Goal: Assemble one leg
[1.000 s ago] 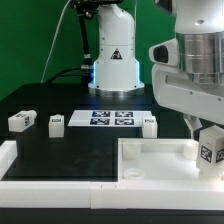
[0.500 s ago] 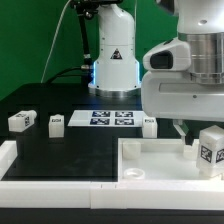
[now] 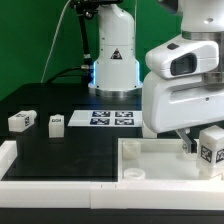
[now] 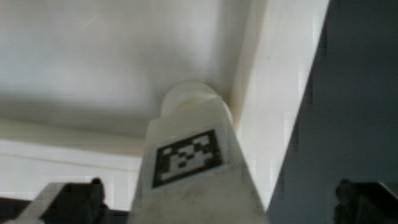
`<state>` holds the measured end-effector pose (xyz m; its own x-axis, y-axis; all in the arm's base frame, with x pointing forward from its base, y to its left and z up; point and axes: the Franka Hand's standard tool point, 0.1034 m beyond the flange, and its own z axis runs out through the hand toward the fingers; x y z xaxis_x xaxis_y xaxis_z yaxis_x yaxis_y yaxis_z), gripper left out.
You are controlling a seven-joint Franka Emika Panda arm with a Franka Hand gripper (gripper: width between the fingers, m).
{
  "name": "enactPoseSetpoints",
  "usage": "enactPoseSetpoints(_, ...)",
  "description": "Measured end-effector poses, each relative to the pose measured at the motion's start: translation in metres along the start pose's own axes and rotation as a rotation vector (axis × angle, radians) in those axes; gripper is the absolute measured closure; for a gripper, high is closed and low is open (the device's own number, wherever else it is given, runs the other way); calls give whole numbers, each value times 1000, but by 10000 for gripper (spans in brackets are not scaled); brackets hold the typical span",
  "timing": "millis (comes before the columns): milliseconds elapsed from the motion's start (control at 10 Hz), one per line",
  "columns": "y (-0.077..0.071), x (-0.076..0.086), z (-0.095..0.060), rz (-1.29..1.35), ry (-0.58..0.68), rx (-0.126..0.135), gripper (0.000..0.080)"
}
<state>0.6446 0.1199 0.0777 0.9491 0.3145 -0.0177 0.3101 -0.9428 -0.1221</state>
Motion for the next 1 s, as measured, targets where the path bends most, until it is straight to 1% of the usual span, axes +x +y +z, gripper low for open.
enactPoseSetpoints(100, 3, -1, 0, -68, 8, -3, 150)
enactPoseSetpoints(200, 3, -1, 1, -82, 6, -2, 168)
enactPoseSetpoints(300, 3, -1, 1, -77, 6, -2, 326)
enactPoseSetpoints(400, 3, -1, 1, -77, 6, -2, 326)
enactPoseSetpoints(500, 3, -2, 1, -77, 6, -2, 501)
enactPoseSetpoints(600, 3, -2, 1, -61, 6, -2, 501)
enactPoseSetpoints(800, 3, -2, 2, 74, 29, -4, 509)
enactPoseSetpoints(900, 4, -3, 2, 228, 52, 3, 509)
enactPoseSetpoints(1000, 4, -4, 2, 375, 77, 3, 509)
